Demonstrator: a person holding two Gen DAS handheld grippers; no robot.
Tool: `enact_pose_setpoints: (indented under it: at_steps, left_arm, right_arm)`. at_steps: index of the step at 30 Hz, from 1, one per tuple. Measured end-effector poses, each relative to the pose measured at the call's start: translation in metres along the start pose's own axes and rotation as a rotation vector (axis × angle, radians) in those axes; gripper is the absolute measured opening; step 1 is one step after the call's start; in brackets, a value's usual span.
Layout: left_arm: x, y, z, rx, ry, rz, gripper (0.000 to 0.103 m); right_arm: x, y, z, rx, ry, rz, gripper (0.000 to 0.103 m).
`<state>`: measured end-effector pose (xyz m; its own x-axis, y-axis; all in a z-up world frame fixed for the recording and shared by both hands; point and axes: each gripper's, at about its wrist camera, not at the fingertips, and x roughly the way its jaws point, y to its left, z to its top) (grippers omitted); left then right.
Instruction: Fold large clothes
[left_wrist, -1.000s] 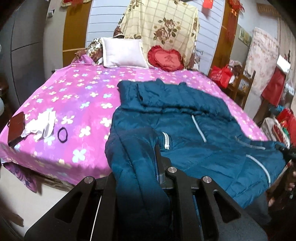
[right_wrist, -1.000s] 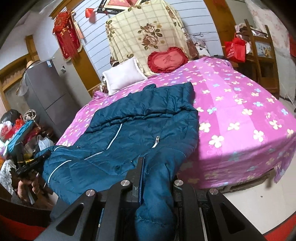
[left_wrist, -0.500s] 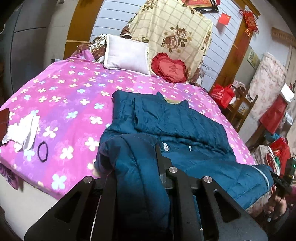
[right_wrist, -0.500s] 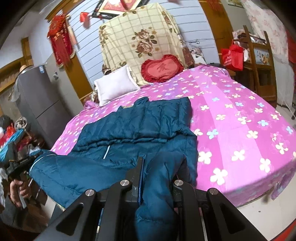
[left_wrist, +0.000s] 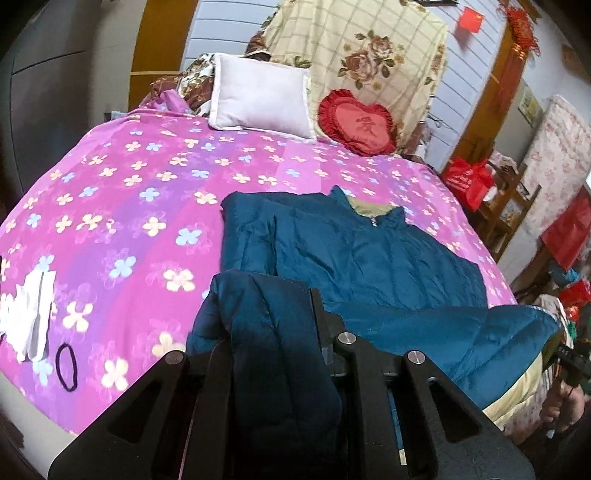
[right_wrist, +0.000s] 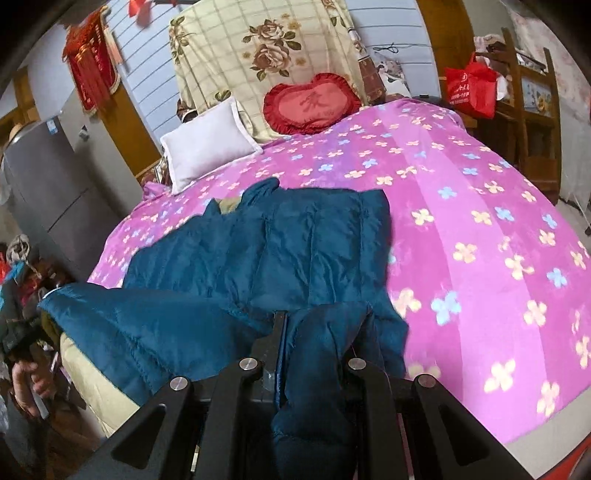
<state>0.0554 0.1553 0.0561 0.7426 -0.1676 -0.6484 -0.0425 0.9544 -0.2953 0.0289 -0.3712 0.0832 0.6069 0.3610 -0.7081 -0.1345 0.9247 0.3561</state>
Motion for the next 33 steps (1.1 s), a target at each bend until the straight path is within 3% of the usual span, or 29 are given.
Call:
enact_pose_setpoints:
  at_steps: [4, 9, 14, 17, 21, 28, 33]
  left_arm:
    - [0.014, 0.007, 0.002, -0.032, 0.008, 0.013, 0.013]
    - [0.029, 0.015, -0.006, -0.052, 0.039, 0.026, 0.013]
    - [0.038, 0.019, -0.010, -0.070, 0.058, 0.034, 0.013]
    - [0.039, 0.019, -0.011, -0.071, 0.064, 0.034, 0.014]
    - [0.028, 0.017, 0.000, -0.062, 0.015, 0.036, 0.013]
    - [-0.020, 0.005, 0.036, -0.020, -0.182, 0.045, 0.013]
    - [-0.020, -0.005, 0.093, -0.033, -0.234, 0.030, 0.013]
  right_arm:
    - [0.008, -0.007, 0.016, 0.045, 0.005, -0.014, 0.015]
    - [0.022, 0.009, 0.020, -0.027, 0.056, -0.076, 0.024]
    - [0.029, -0.010, 0.020, 0.052, 0.058, 0.044, 0.024]
    - [0.031, -0.020, 0.018, 0.098, 0.069, 0.048, 0.017]
    - [0.014, -0.008, 0.037, 0.049, -0.011, 0.031, 0.015]
    - [-0.042, 0.042, 0.070, -0.109, -0.252, -0.081, 0.015]
    - [-0.052, 0.057, 0.109, -0.144, -0.337, -0.102, 0.015]
